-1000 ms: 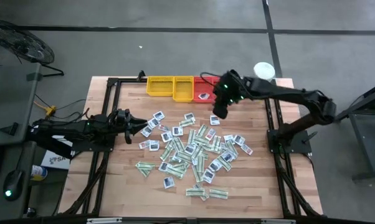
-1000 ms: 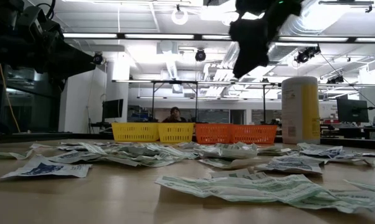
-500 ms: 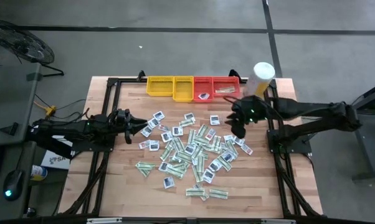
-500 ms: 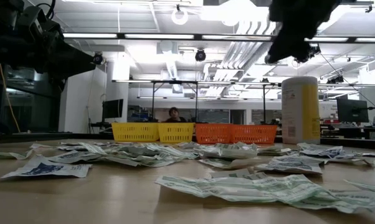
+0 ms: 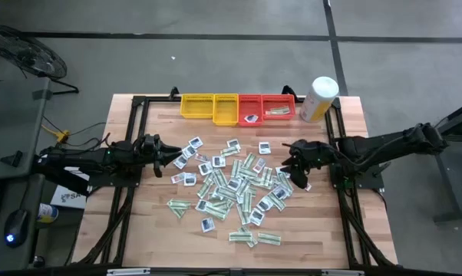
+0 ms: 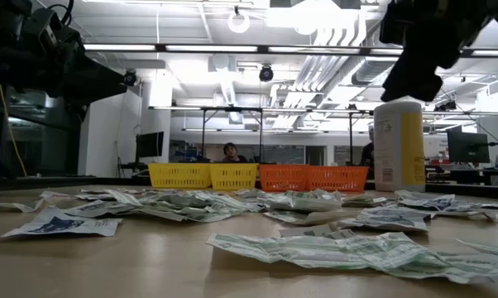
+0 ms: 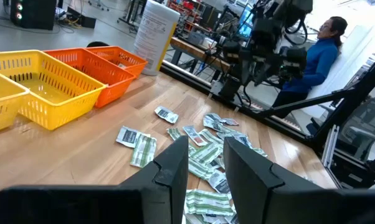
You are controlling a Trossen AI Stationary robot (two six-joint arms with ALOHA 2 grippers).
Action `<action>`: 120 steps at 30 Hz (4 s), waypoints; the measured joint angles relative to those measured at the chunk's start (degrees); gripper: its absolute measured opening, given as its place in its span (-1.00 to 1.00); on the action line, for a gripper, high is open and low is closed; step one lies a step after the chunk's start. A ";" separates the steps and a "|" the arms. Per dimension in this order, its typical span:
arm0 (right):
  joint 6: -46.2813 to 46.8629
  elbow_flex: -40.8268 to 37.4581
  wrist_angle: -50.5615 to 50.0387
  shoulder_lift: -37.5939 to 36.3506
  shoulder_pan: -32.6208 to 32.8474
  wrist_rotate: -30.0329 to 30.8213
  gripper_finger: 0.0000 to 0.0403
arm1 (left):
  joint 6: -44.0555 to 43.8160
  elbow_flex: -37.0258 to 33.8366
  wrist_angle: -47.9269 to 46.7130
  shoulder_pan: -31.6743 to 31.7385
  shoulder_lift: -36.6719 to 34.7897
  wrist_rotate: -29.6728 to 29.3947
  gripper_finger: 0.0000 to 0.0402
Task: Pick & Place First Aid Supplies
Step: Put the gray packet into the right yellow bin
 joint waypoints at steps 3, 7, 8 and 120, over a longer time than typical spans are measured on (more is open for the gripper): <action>3.48 -2.29 0.46 0.00 1.00 0.06 -0.39 | 0.00 0.01 0.01 0.00 -0.01 -0.02 -0.49; 12.01 -4.95 0.27 0.21 1.85 -0.51 -0.39 | 0.00 0.00 0.00 0.00 0.00 0.00 -0.49; 15.11 -5.45 0.17 0.45 2.07 -0.52 -0.39 | 0.00 0.00 0.02 0.00 0.00 0.00 -0.49; 2.34 -8.15 -8.70 20.89 -8.42 -4.46 -0.96 | 0.00 0.02 0.00 0.00 -0.02 -0.02 -0.49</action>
